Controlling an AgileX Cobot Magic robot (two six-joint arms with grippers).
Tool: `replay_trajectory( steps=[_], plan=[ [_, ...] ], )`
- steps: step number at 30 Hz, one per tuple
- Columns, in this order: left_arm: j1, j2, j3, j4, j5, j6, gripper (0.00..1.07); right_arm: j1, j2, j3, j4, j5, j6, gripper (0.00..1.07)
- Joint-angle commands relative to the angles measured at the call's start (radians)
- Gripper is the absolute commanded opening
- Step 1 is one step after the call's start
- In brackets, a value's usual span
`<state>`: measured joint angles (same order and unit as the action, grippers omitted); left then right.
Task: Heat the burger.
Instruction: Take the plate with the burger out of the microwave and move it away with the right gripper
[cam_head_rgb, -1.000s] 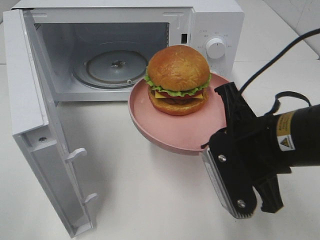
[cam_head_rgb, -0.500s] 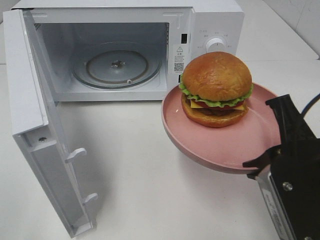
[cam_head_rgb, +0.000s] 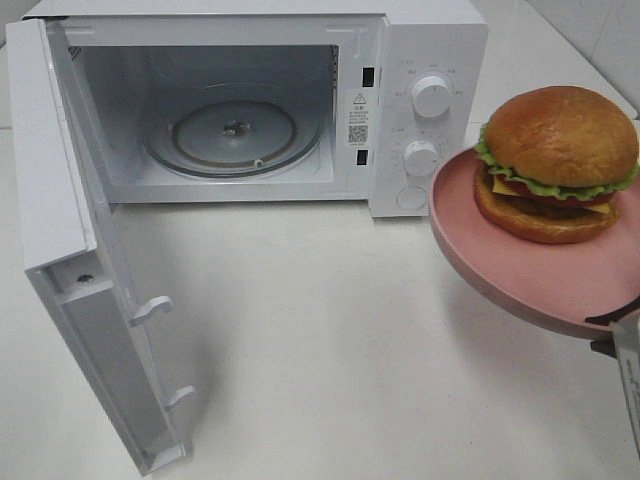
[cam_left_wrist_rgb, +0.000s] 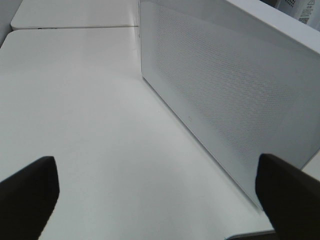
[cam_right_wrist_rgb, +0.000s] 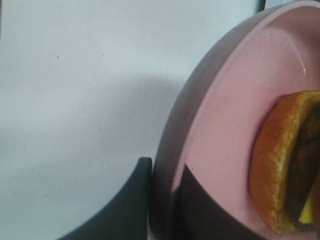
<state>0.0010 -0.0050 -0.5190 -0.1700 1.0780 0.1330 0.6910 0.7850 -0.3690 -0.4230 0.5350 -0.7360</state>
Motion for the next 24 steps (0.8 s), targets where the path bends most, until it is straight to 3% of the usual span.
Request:
replay_trajectory(
  steps=[1, 16, 24],
  plan=[
    [0.002, -0.016, 0.002, -0.002, -0.007, -0.002, 1.0, -0.003, -0.016, -0.01, -0.119, -0.001, 0.162, 0.0],
    [0.002, -0.016, 0.002, -0.002, -0.007, -0.002, 1.0, -0.003, -0.007, -0.008, -0.383, 0.197, 0.724, 0.0],
    [0.002, -0.016, 0.002, -0.002, -0.007, -0.002, 1.0, -0.003, 0.165, -0.015, -0.467, 0.27, 0.986, 0.0]
  ],
)
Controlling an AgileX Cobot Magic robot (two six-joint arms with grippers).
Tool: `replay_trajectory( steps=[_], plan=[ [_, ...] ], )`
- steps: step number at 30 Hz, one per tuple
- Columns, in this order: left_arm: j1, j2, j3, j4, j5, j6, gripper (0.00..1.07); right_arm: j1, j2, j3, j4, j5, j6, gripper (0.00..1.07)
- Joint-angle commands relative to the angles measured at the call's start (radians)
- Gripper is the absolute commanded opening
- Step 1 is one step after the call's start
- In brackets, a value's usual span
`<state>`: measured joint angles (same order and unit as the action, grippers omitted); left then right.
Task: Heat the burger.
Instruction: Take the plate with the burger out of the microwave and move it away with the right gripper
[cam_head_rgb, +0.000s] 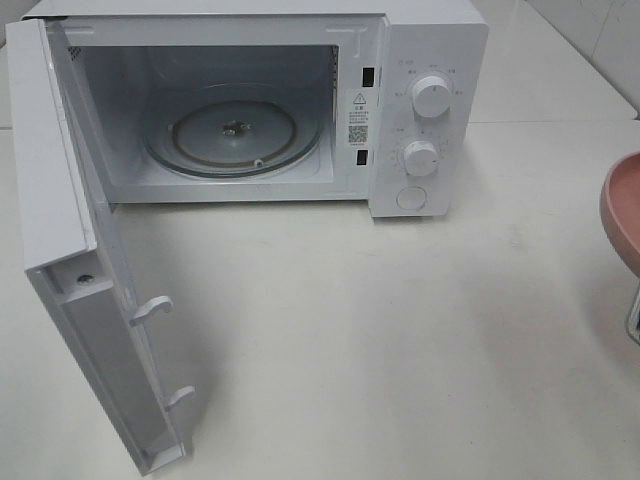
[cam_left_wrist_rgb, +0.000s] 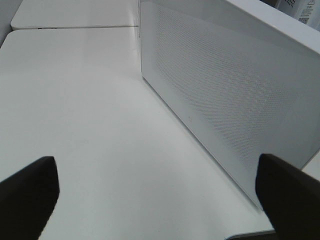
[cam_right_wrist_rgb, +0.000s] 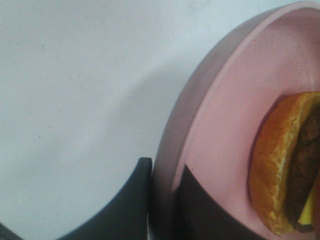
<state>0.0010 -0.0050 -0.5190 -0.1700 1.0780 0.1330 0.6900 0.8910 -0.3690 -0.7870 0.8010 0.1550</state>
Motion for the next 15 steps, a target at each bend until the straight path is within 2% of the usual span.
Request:
replay_trajectory(
  steps=[1, 9, 15],
  plan=[
    [0.002, -0.016, 0.002, -0.002, -0.007, -0.002, 1.0, -0.002, 0.082, -0.019, -0.114, 0.004, 0.129, 0.0],
    [0.002, -0.016, 0.002, -0.002, -0.007, -0.002, 1.0, -0.003, 0.324, -0.102, -0.195, 0.062, 0.533, 0.0],
    [0.002, -0.016, 0.002, -0.002, -0.007, -0.002, 1.0, -0.004, 0.442, -0.124, -0.222, 0.085, 0.715, 0.0]
  ],
)
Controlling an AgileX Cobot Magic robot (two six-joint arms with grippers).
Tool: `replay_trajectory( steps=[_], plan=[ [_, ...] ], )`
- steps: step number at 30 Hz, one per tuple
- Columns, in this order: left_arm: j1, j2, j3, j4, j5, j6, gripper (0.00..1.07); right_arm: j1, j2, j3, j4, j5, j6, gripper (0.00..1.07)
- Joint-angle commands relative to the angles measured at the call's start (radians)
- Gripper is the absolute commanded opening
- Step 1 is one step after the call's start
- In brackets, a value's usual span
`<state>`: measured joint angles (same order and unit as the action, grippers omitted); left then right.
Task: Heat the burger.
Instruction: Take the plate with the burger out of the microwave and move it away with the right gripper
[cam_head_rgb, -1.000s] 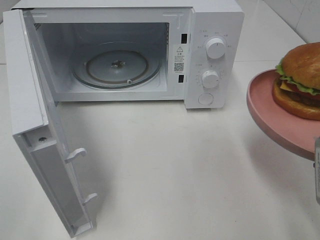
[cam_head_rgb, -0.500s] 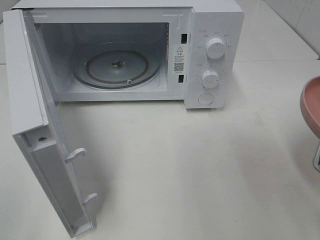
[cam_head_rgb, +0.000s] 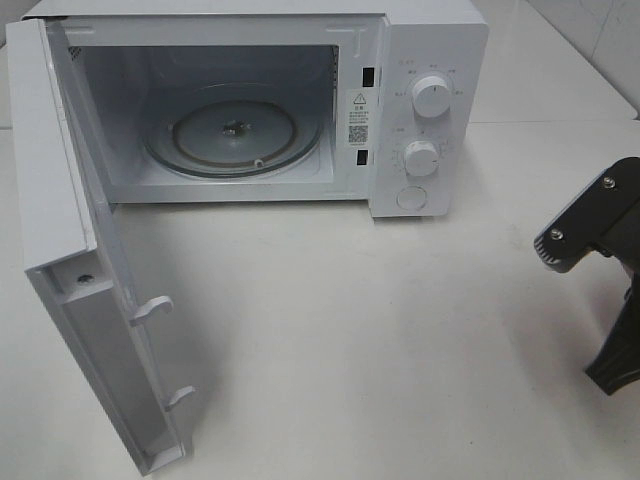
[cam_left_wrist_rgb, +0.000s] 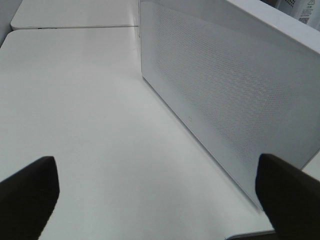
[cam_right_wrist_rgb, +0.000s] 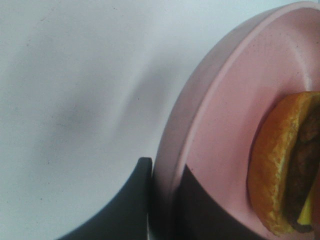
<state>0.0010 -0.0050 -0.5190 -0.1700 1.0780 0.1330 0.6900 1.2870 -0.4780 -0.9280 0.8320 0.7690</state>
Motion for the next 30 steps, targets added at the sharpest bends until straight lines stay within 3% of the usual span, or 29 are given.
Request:
replay_trajectory(
  steps=[1, 11, 18, 30],
  plan=[
    [0.002, -0.016, 0.002, -0.002, -0.007, -0.002, 1.0, -0.004, 0.07, -0.019, -0.081, 0.054, 0.132, 0.0],
    [0.002, -0.016, 0.002, -0.002, -0.007, -0.002, 1.0, -0.02, 0.261, -0.024, -0.132, 0.049, 0.306, 0.0],
    [0.002, -0.016, 0.002, -0.002, -0.007, -0.002, 1.0, -0.111, 0.371, -0.028, -0.172, -0.043, 0.409, 0.01],
    [0.002, -0.016, 0.002, -0.002, -0.007, -0.002, 1.0, -0.154, 0.474, -0.07, -0.186, -0.057, 0.427, 0.08]
  ],
)
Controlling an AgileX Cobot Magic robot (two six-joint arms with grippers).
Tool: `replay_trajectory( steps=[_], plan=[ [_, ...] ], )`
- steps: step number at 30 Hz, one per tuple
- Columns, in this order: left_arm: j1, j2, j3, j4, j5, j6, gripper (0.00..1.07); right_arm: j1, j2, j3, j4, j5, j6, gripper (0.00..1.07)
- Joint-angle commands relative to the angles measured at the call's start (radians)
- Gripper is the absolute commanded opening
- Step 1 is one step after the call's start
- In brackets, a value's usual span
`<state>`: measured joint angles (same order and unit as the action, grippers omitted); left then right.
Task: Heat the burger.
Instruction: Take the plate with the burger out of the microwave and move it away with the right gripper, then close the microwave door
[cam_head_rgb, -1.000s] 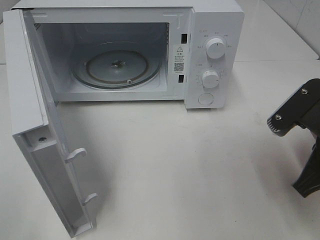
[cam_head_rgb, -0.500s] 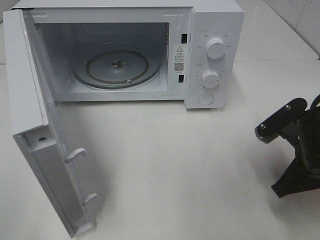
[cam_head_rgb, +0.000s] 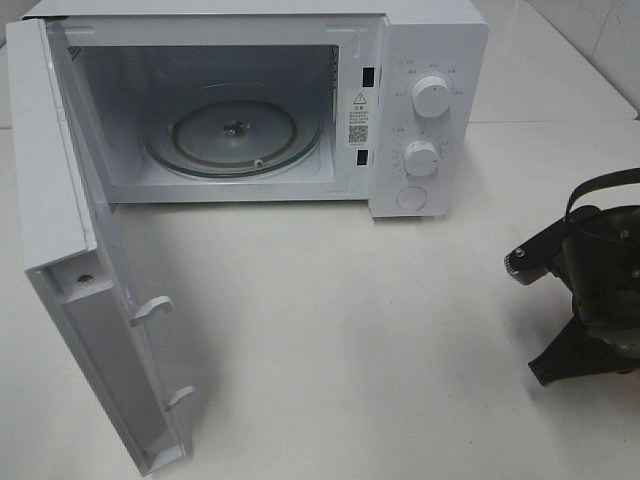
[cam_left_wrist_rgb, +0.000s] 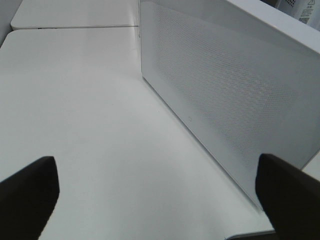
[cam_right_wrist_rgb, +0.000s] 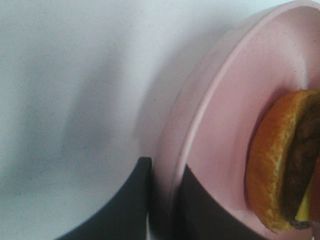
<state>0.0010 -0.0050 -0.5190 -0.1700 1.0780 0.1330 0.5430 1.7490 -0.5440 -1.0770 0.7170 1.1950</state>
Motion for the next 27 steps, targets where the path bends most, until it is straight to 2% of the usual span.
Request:
replay_trajectory(
  steps=[1, 2, 4, 5, 7, 10, 12, 15, 17, 19, 20, 22, 23, 26, 27],
  plan=[
    [0.002, -0.016, 0.002, -0.002, -0.007, -0.002, 1.0, -0.007, 0.012, -0.004, -0.032, 0.052, 0.001, 0.13],
    [0.002, -0.016, 0.002, -0.002, -0.007, -0.002, 1.0, -0.007, 0.012, -0.004, -0.032, 0.052, 0.001, 0.13],
    [0.002, -0.016, 0.002, -0.002, -0.007, -0.002, 1.0, -0.007, 0.009, -0.004, -0.026, 0.041, -0.003, 0.24],
    [0.002, -0.016, 0.002, -0.002, -0.007, -0.002, 1.0, -0.007, 0.009, -0.004, -0.026, 0.041, -0.003, 0.24],
    [0.002, -0.016, 0.002, -0.002, -0.007, -0.002, 1.0, -0.005, -0.008, -0.009, 0.008, 0.039, -0.011, 0.41],
    [0.002, -0.016, 0.002, -0.002, -0.007, -0.002, 1.0, -0.005, -0.017, -0.015, 0.033, 0.042, -0.029, 0.44],
    [0.002, -0.016, 0.002, -0.002, -0.007, -0.002, 1.0, -0.005, -0.081, -0.046, 0.131, 0.055, -0.16, 0.51],
    [0.002, -0.016, 0.002, -0.002, -0.007, -0.002, 1.0, -0.005, -0.103, -0.055, 0.152, 0.057, -0.191, 0.51],
    [0.002, -0.016, 0.002, -0.002, -0.007, -0.002, 1.0, -0.005, -0.202, -0.088, 0.276, 0.056, -0.346, 0.51],
    [0.002, -0.016, 0.002, -0.002, -0.007, -0.002, 1.0, -0.005, -0.225, -0.095, 0.306, 0.051, -0.393, 0.51],
    [0.002, -0.016, 0.002, -0.002, -0.007, -0.002, 1.0, -0.005, -0.283, -0.11, 0.389, 0.037, -0.499, 0.52],
    [0.002, -0.016, 0.002, -0.002, -0.007, -0.002, 1.0, -0.005, -0.314, -0.117, 0.427, 0.031, -0.544, 0.53],
    [0.002, -0.016, 0.002, -0.002, -0.007, -0.002, 1.0, -0.005, -0.369, -0.124, 0.512, 0.016, -0.649, 0.57],
    [0.002, -0.016, 0.002, -0.002, -0.007, -0.002, 1.0, -0.005, -0.401, -0.126, 0.56, 0.006, -0.706, 0.6],
    [0.002, -0.016, 0.002, -0.002, -0.007, -0.002, 1.0, -0.005, -0.455, -0.13, 0.657, -0.003, -0.813, 0.67]
  ],
)
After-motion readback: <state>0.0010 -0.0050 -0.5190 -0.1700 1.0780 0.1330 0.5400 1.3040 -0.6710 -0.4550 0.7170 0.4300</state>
